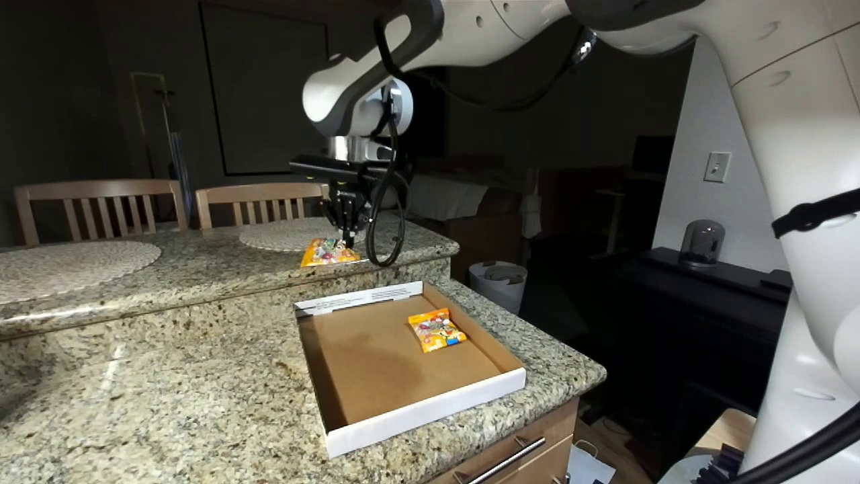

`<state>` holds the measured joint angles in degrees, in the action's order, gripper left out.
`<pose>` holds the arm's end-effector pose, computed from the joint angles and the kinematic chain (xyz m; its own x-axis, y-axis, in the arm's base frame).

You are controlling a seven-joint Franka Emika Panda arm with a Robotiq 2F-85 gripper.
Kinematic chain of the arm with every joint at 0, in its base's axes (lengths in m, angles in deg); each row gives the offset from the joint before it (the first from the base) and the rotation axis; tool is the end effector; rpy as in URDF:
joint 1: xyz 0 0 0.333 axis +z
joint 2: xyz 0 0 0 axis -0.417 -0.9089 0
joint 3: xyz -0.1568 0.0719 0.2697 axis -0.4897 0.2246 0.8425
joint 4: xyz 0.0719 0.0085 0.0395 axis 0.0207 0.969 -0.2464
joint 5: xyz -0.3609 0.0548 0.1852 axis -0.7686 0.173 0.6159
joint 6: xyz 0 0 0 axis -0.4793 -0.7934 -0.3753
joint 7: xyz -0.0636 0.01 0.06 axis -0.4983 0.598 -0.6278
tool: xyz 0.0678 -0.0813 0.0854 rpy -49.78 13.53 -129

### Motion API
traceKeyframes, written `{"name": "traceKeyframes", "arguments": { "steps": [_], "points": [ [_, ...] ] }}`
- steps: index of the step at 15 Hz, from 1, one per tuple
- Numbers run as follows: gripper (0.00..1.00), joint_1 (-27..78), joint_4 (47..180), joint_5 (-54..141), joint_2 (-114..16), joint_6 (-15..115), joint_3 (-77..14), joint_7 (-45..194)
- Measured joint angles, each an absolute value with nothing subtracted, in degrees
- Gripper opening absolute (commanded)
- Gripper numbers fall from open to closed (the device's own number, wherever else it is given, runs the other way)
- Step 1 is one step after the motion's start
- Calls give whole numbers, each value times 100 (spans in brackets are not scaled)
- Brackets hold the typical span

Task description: Remove the objects from the box

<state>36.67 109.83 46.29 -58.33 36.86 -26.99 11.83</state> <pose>0.6988 0.1508 0.3682 0.5788 -0.8140 0.0484 -0.8078 -0.5805 -0.1021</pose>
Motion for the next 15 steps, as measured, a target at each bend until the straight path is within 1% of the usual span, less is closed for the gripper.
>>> {"name": "traceKeyframes", "arguments": {
  "steps": [1,2,3,7,10,12,14,15],
  "points": [
    [30,3697,10736,4540,-5925,3757,-2751,1077],
    [33,3723,10502,4444,-6005,3891,-2797,970],
    [38,3761,10305,4360,-6055,4068,-2853,851],
    [64,3915,10008,3918,-6052,4999,-3089,305],
    [83,4104,10173,3346,-6014,5976,-3401,-356],
    [96,4219,10450,3062,-5952,6396,-3574,-676],
    [100,4228,10845,3051,-5847,6432,-3540,-692],
    [100,4209,11105,3116,-5761,6434,-3469,-688]
  ]
}}
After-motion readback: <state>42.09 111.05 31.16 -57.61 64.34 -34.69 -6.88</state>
